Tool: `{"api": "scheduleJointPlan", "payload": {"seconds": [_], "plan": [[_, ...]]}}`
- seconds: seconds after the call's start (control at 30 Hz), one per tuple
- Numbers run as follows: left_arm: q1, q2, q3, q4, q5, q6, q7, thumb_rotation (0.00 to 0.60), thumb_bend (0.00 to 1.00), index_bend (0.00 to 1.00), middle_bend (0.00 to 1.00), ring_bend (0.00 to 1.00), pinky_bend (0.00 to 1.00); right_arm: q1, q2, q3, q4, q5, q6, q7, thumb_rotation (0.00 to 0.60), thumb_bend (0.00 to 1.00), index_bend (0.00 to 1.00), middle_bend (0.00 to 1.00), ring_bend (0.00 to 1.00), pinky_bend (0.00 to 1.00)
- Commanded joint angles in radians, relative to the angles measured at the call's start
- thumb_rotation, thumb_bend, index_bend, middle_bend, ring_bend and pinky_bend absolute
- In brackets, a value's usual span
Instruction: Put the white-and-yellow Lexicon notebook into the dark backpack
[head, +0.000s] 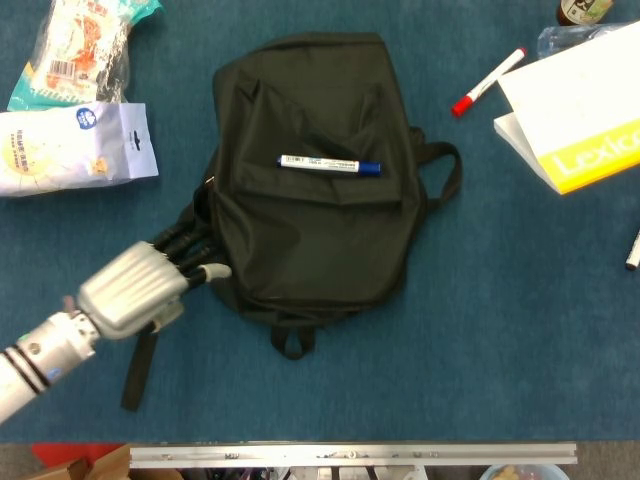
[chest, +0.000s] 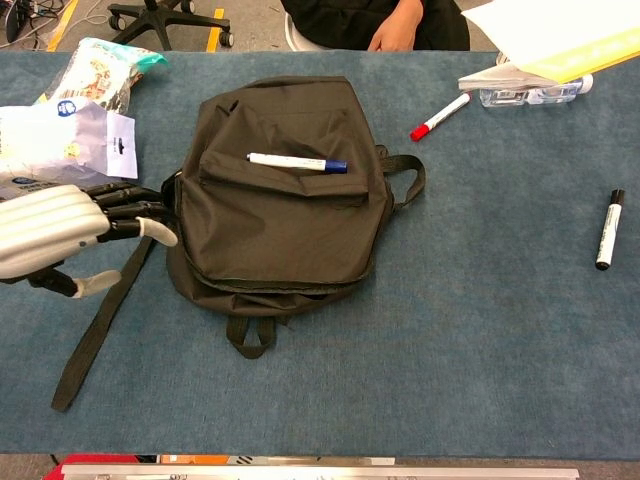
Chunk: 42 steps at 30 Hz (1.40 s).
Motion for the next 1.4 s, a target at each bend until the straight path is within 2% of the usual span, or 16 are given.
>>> {"api": "scheduleJointPlan", "payload": {"seconds": [0.03, 0.2, 0.3, 0.57, 0.9, 1.1, 1.23, 1.3, 1.4], "plan": [[-0.021, -0.061, -0.013, 0.027, -0.022, -0.025, 0.059, 0.600, 0.34, 0.15, 0.13, 0.06, 0.09, -0.009, 0.006, 0.001, -0.007, -0.001, 0.004, 0.002, 0.600, 0.49, 0.73, 0.68, 0.59, 0.75], [-0.027, -0.140, -0.025, 0.066, -0.043, -0.001, 0.089, 0.600, 0.29, 0.04, 0.03, 0.04, 0.09, -0.025, 0.016, 0.005, -0.018, 0.002, 0.011, 0.010, 0.600, 0.49, 0.74, 0.68, 0.59, 0.75], [-0.035, -0.176, -0.026, 0.096, -0.044, 0.013, 0.096, 0.600, 0.29, 0.02, 0.02, 0.03, 0.09, -0.034, 0.022, 0.006, -0.023, 0.002, 0.015, 0.013, 0.600, 0.49, 0.74, 0.68, 0.59, 0.75], [-0.071, -0.257, -0.031, 0.151, -0.075, 0.011, 0.078, 0.600, 0.29, 0.04, 0.02, 0.03, 0.09, -0.054, 0.032, 0.012, -0.033, 0.002, 0.023, 0.026, 0.600, 0.49, 0.74, 0.68, 0.59, 0.75], [-0.112, -0.348, -0.061, 0.195, -0.154, 0.002, 0.007, 0.600, 0.28, 0.14, 0.11, 0.06, 0.09, -0.073, 0.035, 0.020, -0.029, 0.006, 0.030, 0.050, 0.600, 0.49, 0.74, 0.68, 0.59, 0.75], [-0.131, -0.391, -0.074, 0.216, -0.216, -0.030, -0.011, 0.600, 0.28, 0.24, 0.18, 0.14, 0.11, -0.082, 0.037, 0.023, -0.028, 0.008, 0.033, 0.067, 0.600, 0.49, 0.75, 0.68, 0.59, 0.75], [-0.134, -0.409, -0.070, 0.228, -0.241, -0.036, 0.003, 0.600, 0.28, 0.27, 0.22, 0.19, 0.13, -0.086, 0.036, 0.024, -0.026, 0.004, 0.033, 0.076, 0.600, 0.49, 0.75, 0.68, 0.59, 0.75], [-0.135, -0.419, -0.071, 0.234, -0.250, -0.034, 0.004, 0.600, 0.28, 0.31, 0.27, 0.25, 0.17, -0.086, 0.035, 0.025, -0.026, 0.003, 0.032, 0.080, 0.600, 0.49, 0.75, 0.68, 0.59, 0.75], [-0.138, -0.427, -0.069, 0.236, -0.264, -0.038, 0.005, 0.600, 0.31, 0.43, 0.41, 0.44, 0.23, -0.087, 0.034, 0.027, -0.027, -0.001, 0.034, 0.087, 0.600, 0.49, 0.75, 0.69, 0.59, 0.75]]}}
